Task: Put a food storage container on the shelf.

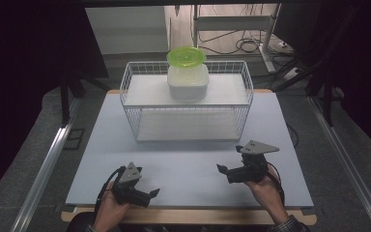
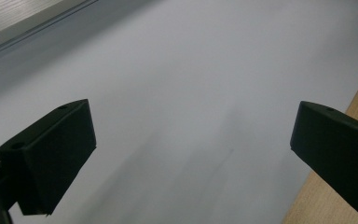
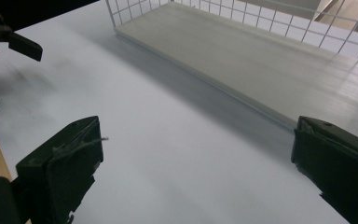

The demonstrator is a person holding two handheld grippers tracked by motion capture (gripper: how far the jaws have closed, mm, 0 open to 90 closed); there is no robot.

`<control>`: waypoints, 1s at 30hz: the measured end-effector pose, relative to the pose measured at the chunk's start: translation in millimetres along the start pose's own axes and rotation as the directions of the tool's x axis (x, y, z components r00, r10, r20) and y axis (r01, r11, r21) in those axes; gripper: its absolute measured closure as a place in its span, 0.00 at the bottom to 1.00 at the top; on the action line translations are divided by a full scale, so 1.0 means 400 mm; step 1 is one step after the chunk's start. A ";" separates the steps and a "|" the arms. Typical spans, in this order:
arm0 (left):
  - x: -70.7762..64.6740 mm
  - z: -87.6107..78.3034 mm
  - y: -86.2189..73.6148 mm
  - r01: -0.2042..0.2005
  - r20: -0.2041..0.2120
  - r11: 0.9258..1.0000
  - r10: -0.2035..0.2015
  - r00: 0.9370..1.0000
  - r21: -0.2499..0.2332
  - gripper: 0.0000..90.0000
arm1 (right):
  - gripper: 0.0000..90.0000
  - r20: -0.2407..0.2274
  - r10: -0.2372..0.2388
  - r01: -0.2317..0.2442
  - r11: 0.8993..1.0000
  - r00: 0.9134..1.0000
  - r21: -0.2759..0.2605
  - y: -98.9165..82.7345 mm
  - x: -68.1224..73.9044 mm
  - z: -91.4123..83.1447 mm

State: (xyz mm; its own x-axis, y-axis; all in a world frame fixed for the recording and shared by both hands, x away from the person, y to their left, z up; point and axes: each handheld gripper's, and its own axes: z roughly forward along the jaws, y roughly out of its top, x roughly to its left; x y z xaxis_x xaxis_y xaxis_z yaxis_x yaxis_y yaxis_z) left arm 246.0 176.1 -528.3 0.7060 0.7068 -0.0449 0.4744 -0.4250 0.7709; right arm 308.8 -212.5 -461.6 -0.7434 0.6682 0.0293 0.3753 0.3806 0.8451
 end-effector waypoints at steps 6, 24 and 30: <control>0.001 0.000 -0.001 0.000 -0.001 1.000 0.000 1.000 0.001 0.00 | 0.02 0.011 0.000 0.000 1.000 1.000 0.022 -0.031 -0.001 0.001; 0.001 0.003 -0.002 -0.005 -0.007 1.000 0.005 1.000 0.009 0.00 | 0.02 0.055 0.011 -0.016 0.996 0.998 0.089 -0.102 -0.003 0.011; 0.001 0.004 -0.003 -0.006 -0.006 1.000 0.006 1.000 0.011 0.00 | 0.02 0.059 0.020 -0.027 0.992 0.998 0.125 -0.118 -0.001 0.023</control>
State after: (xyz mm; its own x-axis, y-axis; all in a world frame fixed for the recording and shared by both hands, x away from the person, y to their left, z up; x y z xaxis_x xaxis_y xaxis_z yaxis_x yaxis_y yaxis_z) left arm 246.7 176.1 -530.2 0.7058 0.7075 -0.0360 0.4757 -0.4357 0.7641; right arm 296.3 -224.7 -506.2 -0.7019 0.7121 0.0144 0.4618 0.4396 0.7704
